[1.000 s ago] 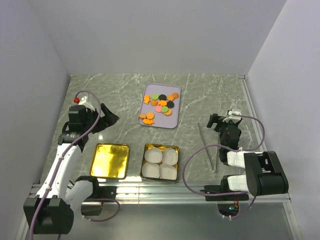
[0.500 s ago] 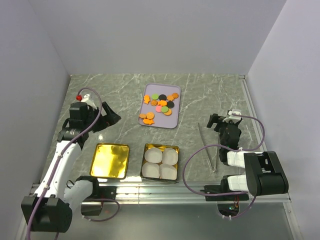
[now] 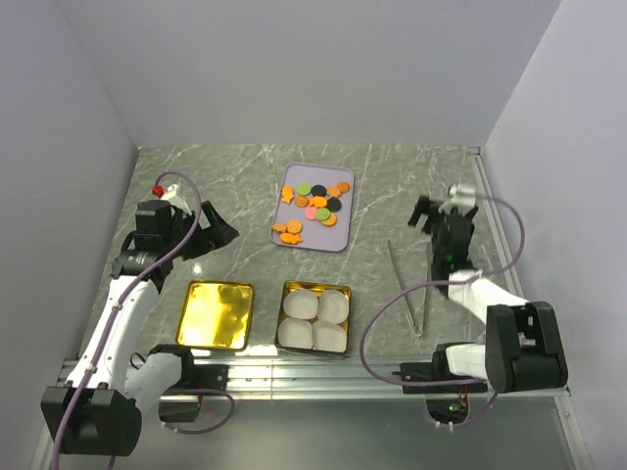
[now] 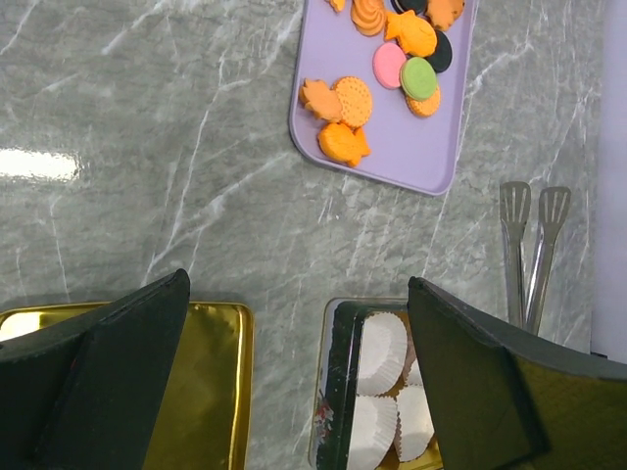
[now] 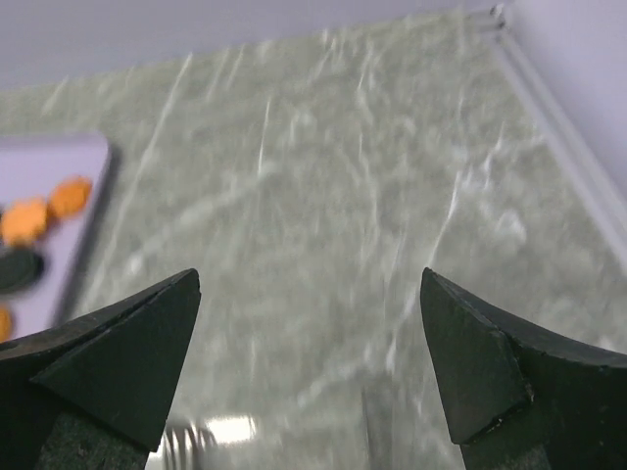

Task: Pack the cookies

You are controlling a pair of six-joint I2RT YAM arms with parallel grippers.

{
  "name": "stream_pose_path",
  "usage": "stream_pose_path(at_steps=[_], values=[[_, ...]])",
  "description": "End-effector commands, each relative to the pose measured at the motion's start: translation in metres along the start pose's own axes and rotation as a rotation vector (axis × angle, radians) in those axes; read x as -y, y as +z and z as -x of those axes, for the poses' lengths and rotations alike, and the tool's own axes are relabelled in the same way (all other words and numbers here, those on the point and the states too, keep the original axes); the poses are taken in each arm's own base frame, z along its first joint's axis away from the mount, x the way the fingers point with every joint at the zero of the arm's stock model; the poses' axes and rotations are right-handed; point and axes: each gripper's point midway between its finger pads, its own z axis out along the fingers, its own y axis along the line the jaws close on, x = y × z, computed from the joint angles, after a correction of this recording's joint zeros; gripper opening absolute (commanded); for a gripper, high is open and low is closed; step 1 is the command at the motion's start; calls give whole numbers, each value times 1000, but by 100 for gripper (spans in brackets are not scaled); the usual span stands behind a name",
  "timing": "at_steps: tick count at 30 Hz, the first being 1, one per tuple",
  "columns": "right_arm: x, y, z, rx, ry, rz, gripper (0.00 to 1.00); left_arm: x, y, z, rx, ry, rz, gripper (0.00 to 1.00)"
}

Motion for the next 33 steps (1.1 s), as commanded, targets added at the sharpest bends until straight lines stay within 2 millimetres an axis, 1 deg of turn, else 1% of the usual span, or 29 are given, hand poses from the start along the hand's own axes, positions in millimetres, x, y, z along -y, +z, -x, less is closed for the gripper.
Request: stream_pose_path(at_steps=[1, 2, 3, 4, 5, 6, 7, 8, 9, 10, 11, 12, 13, 15, 16, 17, 18, 19, 21, 22, 24, 25, 26, 27, 29, 30, 33], values=[[4, 12, 36, -171, -7, -117, 100, 6, -2, 6, 28, 28, -27, 99], [0, 15, 38, -216, -1, -109, 100, 6, -2, 6, 29, 28, -24, 99], [-12, 18, 36, -270, 11, -58, 100, 6, -2, 6, 31, 28, -19, 99], [-23, 23, 59, -255, 34, -27, 100, 7, -2, 4, 28, 29, -19, 99], [-29, 16, 56, -307, 76, -9, 100, 6, -1, 4, 26, 31, -16, 99], [-39, 14, 63, -308, 131, 27, 100, 8, -2, 4, 26, 35, -20, 99], [-43, 11, 68, -319, 248, 16, 100, 8, -2, 2, 23, 35, -17, 99], [-48, 9, 65, -356, 288, 40, 100, 9, -2, 2, 26, 39, -20, 99], [-41, 9, 62, -397, 325, 29, 100, 10, -3, 3, 31, 42, -16, 99], [-58, 0, 60, -491, 382, 112, 100, 13, -4, 1, 29, 48, -24, 99], [-57, -3, 53, -553, 398, 96, 100, 14, -4, 1, 32, 53, -22, 100], [-55, -4, 40, -630, 392, 63, 100, 15, -5, 0, 33, 60, -20, 100], [-51, -15, 32, -697, 368, 27, 100, 16, -5, -1, 33, 63, -18, 99], [-43, -31, 31, -710, 337, -23, 100, 18, -5, -2, 36, 68, -20, 99], [-35, -47, 21, -753, 339, -76, 100, 19, -6, -2, 40, 71, -19, 99], [-23, -58, 26, -736, 329, -134, 100, 19, -6, -2, 41, 73, -22, 99], [-18, -67, 23, -757, 322, -163, 100, 20, -6, -3, 39, 74, -25, 99], [-13, -87, 9, -836, 303, -196, 100, 19, -6, -2, 43, 73, -18, 99], [-13, -108, -6, -916, 287, -192, 100, 20, -5, -3, 39, 75, -18, 99], [-14, -126, -23, -989, 252, -192, 100, 21, -5, -3, 38, 76, -19, 99], [-20, -142, -35, -1023, 225, -152, 100, 20, -4, -5, 31, 74, -14, 100], [-23, -151, -48, -1052, 204, -141, 100, 20, -4, -5, 30, 74, -13, 99], [-31, -158, -54, -1064, 175, -109, 100, 20, -3, -6, 29, 76, -14, 99], [-33, -166, -66, -1094, 151, -101, 100, 22, -4, -6, 31, 79, -17, 99], [-39, -169, -79, -1125, 130, -94, 98, 23, -4, -7, 32, 80, -15, 99], [-42, -170, -86, -1139, 115, -81, 93, 25, -5, -8, 30, 84, -19, 100], [-45, -165, -94, -1173, 92, -88, 90, 28, -6, -12, 30, 95, -13, 99]])
